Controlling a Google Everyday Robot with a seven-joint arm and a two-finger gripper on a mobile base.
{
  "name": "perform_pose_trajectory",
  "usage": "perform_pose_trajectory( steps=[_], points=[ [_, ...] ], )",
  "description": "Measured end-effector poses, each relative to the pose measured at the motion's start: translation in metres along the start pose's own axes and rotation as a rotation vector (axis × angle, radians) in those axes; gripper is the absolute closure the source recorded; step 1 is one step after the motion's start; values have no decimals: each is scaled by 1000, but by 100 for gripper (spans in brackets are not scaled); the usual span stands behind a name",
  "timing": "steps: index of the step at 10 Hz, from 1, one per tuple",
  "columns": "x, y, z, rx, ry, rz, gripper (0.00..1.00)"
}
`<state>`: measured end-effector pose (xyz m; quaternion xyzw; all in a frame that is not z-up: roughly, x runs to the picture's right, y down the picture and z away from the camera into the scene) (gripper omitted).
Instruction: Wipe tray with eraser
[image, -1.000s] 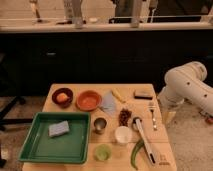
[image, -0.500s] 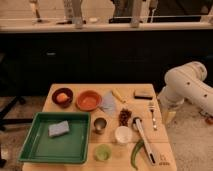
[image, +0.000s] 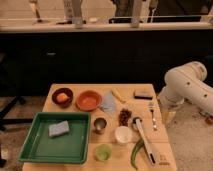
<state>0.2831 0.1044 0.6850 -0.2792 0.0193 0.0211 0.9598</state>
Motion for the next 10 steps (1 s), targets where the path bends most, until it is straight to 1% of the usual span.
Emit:
perform_pose_trajectory(
  steps=[2,4,5,6,7,10],
  points=[
    [0,0,0,1,-4,0,20],
    [3,-1,2,7,-24,-9,20],
    [1,-3,5,6,-36,-21,20],
    [0,-5,5,7,-41,-24,20],
    [-1,-9,7,4,-54,-23,20],
    [0,-15,12,3,-69,-19,20]
  ],
)
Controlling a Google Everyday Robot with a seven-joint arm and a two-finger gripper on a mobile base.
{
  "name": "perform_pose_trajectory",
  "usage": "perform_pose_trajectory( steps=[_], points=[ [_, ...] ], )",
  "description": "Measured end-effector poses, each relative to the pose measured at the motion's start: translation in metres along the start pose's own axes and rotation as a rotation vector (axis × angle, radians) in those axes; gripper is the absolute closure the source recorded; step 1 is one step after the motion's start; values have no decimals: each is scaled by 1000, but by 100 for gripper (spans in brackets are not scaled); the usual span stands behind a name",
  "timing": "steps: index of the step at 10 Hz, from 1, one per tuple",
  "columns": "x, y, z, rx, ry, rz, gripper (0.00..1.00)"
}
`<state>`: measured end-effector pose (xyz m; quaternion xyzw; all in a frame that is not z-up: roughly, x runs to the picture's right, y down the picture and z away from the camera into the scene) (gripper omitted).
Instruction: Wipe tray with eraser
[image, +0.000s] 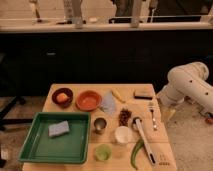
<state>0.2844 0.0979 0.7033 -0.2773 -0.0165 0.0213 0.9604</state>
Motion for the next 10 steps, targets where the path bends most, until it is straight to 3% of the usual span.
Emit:
perform_pose_trajectory(
  steps=[6,10],
  points=[
    [0,-22,19,1,-22,-1,20],
    [-7,-45,39,-8,-13,-19,20]
  ],
)
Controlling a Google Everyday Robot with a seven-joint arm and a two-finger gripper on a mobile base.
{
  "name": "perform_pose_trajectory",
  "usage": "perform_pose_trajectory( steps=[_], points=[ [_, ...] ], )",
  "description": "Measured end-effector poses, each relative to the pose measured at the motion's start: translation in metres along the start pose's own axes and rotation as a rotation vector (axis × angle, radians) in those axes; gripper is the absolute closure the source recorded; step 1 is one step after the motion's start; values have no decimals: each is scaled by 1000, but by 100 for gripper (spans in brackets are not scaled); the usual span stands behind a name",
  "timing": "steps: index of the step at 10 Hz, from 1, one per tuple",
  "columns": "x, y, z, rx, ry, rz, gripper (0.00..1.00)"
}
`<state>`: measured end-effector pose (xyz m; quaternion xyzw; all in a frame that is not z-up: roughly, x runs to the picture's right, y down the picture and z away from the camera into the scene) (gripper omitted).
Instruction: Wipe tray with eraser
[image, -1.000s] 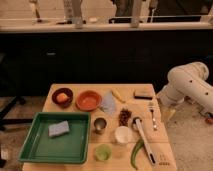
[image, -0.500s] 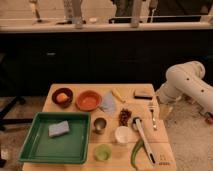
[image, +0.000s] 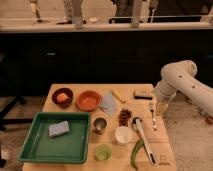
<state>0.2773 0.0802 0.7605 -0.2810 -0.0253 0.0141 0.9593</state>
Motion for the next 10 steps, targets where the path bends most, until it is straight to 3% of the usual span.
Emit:
perform_pose_trajectory(
  steps=[10],
  points=[
    [-8,-49,33,19,11,25,20]
  ],
)
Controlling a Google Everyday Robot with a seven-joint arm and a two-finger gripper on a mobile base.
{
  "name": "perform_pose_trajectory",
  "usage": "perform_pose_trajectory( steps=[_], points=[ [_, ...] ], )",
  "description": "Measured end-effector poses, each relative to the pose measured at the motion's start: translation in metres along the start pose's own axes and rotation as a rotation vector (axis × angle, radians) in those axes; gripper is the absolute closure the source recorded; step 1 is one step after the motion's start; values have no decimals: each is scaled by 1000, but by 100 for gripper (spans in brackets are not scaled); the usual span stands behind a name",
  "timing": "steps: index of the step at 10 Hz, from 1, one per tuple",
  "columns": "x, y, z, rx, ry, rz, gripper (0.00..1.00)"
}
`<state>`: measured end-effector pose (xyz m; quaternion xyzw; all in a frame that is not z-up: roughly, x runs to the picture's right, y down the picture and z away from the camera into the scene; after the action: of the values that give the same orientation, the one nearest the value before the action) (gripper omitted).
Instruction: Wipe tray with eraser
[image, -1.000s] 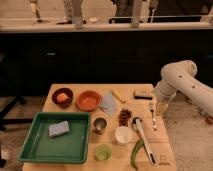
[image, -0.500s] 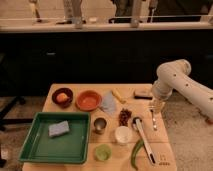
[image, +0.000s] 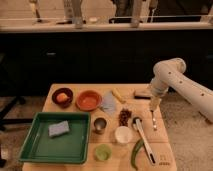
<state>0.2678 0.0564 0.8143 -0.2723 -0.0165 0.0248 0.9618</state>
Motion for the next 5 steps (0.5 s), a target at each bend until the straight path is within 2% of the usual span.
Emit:
perform_pose_trajectory(
  steps=[5],
  points=[
    [-4,-35,25,-22,2,9,20]
  ],
)
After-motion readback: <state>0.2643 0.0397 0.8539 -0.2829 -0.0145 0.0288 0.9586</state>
